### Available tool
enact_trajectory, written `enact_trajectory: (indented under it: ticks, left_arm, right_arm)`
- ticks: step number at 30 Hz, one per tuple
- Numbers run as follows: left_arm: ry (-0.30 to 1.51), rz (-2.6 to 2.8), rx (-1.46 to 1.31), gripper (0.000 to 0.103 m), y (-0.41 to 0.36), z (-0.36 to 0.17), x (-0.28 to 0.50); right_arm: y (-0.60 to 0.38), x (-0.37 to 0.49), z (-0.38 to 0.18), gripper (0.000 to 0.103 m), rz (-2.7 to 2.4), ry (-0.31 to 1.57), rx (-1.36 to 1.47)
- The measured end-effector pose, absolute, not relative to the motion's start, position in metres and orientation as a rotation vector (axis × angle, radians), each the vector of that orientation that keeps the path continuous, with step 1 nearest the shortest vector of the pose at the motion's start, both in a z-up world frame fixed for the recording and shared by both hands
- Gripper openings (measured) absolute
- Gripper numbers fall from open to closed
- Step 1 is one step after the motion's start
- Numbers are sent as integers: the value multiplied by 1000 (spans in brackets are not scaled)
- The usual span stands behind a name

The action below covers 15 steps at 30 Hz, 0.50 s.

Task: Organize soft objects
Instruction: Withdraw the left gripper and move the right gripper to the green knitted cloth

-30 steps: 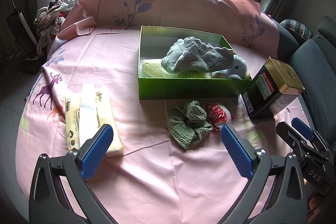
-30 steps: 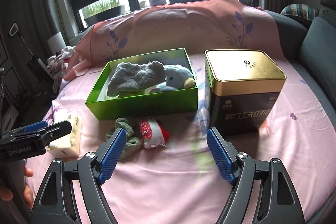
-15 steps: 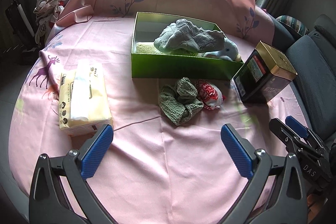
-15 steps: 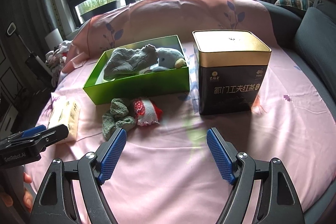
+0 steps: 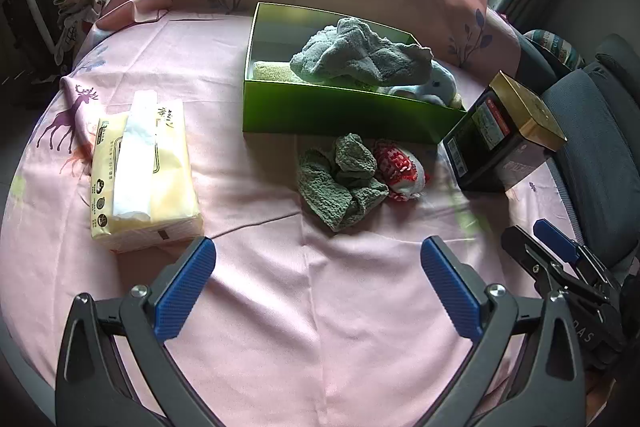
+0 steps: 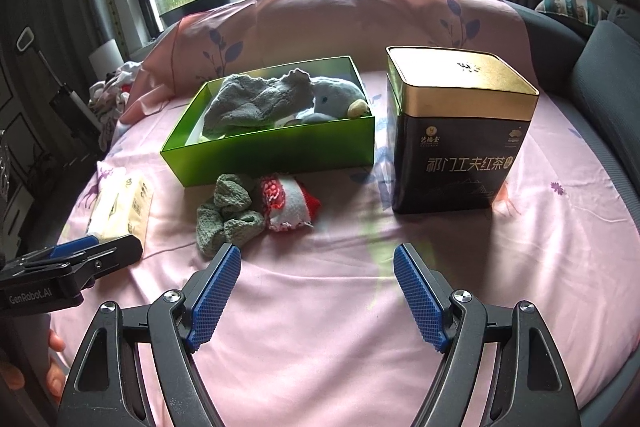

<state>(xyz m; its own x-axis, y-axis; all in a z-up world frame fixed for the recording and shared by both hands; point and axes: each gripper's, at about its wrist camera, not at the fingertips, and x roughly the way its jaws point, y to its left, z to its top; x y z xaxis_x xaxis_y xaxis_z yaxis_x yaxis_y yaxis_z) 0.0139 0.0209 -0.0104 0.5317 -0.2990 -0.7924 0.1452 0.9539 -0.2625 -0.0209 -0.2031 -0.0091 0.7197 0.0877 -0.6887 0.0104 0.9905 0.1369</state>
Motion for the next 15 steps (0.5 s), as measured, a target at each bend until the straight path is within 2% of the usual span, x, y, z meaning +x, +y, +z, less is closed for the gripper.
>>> enact_trajectory:
  ticks: [15]
  left_arm:
    - [1022, -402, -208, 102, 19, -23, 46]
  right_arm:
    - [-183, 0, -33, 79, 77, 832, 95]
